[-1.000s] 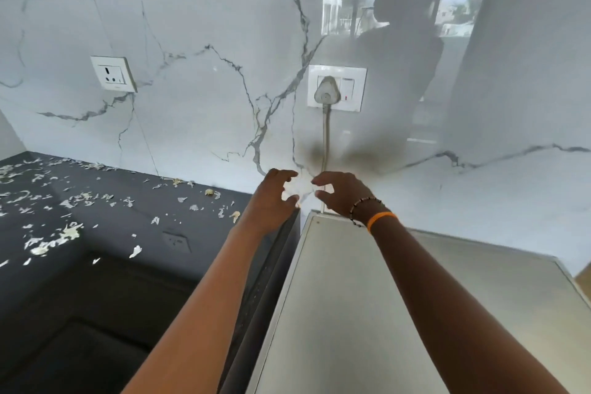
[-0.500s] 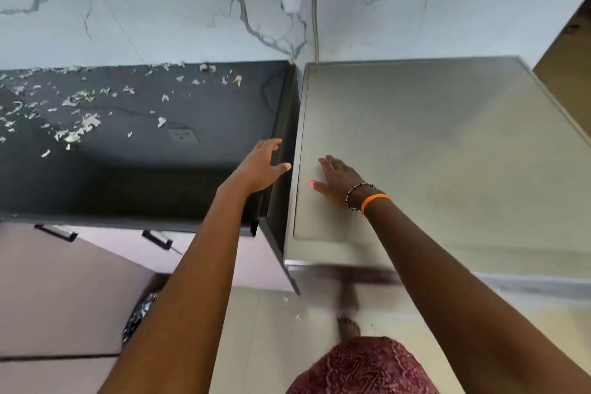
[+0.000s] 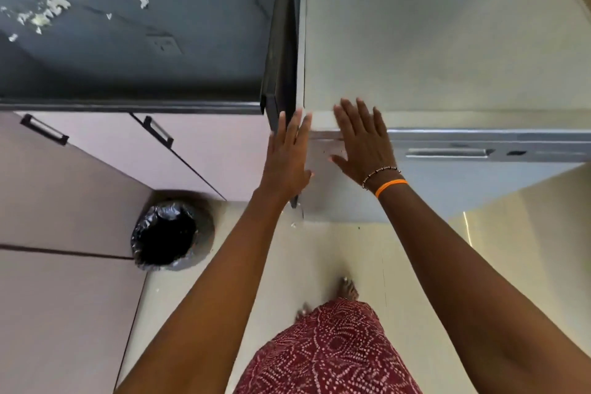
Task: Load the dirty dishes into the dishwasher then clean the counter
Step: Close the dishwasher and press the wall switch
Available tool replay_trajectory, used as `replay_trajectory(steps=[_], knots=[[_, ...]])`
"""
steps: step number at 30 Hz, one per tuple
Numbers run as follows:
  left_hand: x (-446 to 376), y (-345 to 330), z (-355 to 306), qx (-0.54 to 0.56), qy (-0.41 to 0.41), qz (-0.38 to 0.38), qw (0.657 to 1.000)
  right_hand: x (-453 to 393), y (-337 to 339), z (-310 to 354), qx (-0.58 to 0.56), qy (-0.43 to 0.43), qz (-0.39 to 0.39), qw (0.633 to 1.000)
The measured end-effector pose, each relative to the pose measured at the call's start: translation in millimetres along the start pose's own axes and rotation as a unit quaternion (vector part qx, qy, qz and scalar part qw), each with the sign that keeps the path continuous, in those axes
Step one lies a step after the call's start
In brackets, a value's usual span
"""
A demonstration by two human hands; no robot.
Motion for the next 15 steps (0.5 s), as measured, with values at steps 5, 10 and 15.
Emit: replay_trajectory(steps=[5, 10, 15], knots=[[9.1, -23.1, -4.1, -0.033, -0.007, -0.110, 0.993, 15.2, -17.6, -1.0, 0.090, -0.024, -0.112, 0.989], [3.8, -37.4, 2.8, -0.089, -0.040, -0.198, 0.975, 13.3, -22.1, -1.3, 0.094, -0.016, -0.211, 0.973], [1.7, -39.3, -0.8, -0.083, -0.033, -0.234, 0.968, 12.1, -27.6, -3.0, 0.059, -0.023, -0.230, 0.971]])
Point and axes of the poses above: each hand's wrist, its own x-axis away from the middle knuckle, its own y-axis out of the back of the hand, z = x × y, the point moved 6 cm from there along -x, towards the middle knuckle, and after that the axes turned 8 degrees about -z, right-handed, at the moved point
